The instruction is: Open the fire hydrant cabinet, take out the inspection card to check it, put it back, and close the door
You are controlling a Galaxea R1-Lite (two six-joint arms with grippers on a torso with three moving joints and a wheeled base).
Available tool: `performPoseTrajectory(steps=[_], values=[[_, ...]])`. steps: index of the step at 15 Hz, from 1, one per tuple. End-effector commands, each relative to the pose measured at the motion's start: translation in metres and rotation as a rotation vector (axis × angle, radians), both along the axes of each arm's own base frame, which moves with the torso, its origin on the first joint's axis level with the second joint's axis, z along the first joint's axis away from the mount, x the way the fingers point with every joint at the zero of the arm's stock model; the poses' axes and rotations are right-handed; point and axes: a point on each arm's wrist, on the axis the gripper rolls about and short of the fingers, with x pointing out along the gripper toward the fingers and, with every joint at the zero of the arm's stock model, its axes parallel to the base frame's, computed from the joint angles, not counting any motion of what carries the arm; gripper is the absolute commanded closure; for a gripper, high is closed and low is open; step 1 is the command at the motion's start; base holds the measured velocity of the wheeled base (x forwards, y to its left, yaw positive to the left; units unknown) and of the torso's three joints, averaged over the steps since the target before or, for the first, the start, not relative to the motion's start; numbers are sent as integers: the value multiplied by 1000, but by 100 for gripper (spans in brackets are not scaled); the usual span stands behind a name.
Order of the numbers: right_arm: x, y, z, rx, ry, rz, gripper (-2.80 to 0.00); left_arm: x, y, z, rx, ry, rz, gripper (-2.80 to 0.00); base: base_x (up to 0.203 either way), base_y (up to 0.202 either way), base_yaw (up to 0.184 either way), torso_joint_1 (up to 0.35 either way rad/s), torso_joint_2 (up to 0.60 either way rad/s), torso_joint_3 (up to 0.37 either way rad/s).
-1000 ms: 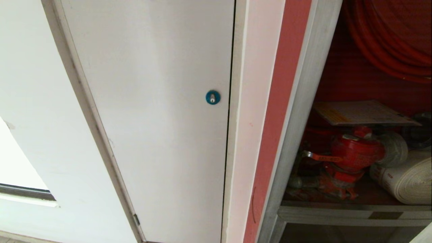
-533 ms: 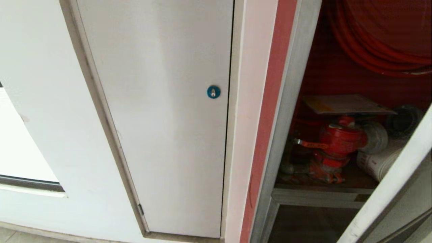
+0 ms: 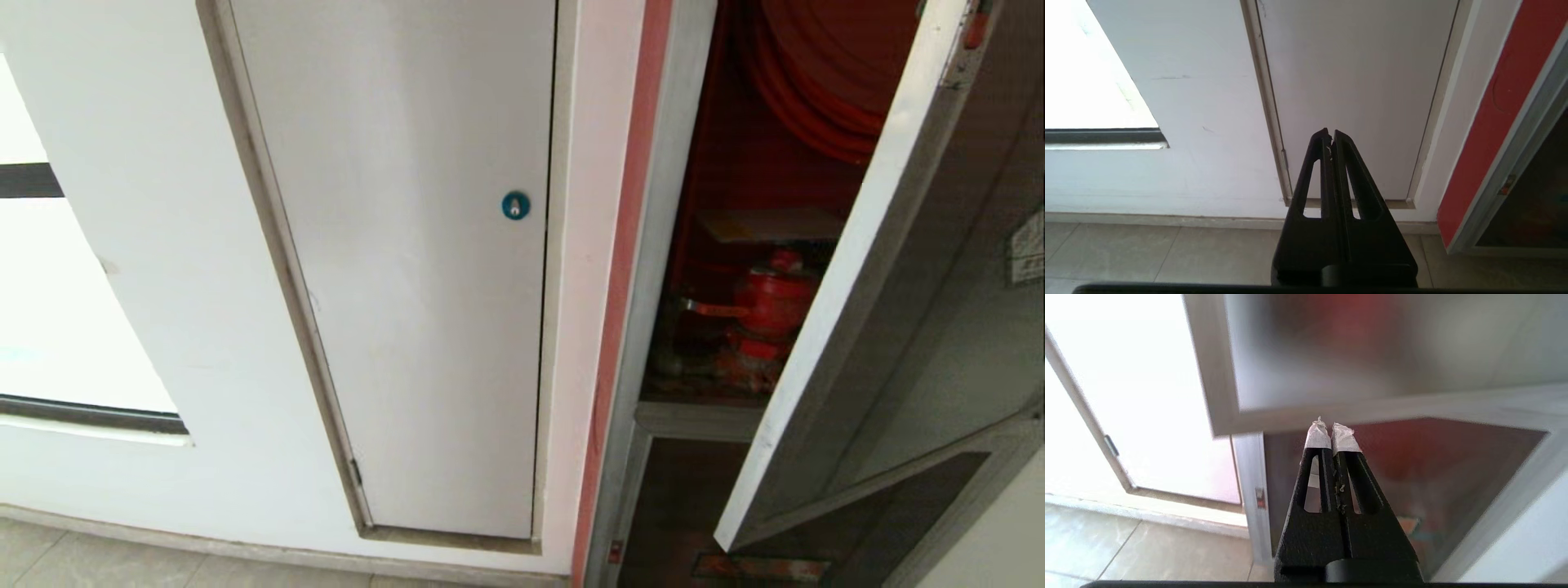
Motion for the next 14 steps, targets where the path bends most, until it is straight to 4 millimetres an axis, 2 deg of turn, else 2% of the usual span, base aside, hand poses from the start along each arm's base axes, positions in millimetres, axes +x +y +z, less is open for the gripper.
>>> performPoseTrajectory(steps=[1,14], values=[[0,0,-1,-1,6,1,0,0,0,0,0,-2,0,0,-197,0,5,2,2,2],[0,0,-1,-1,6,1,0,0,0,0,-6,-2,0,0,-196,0,1,2,2,4]])
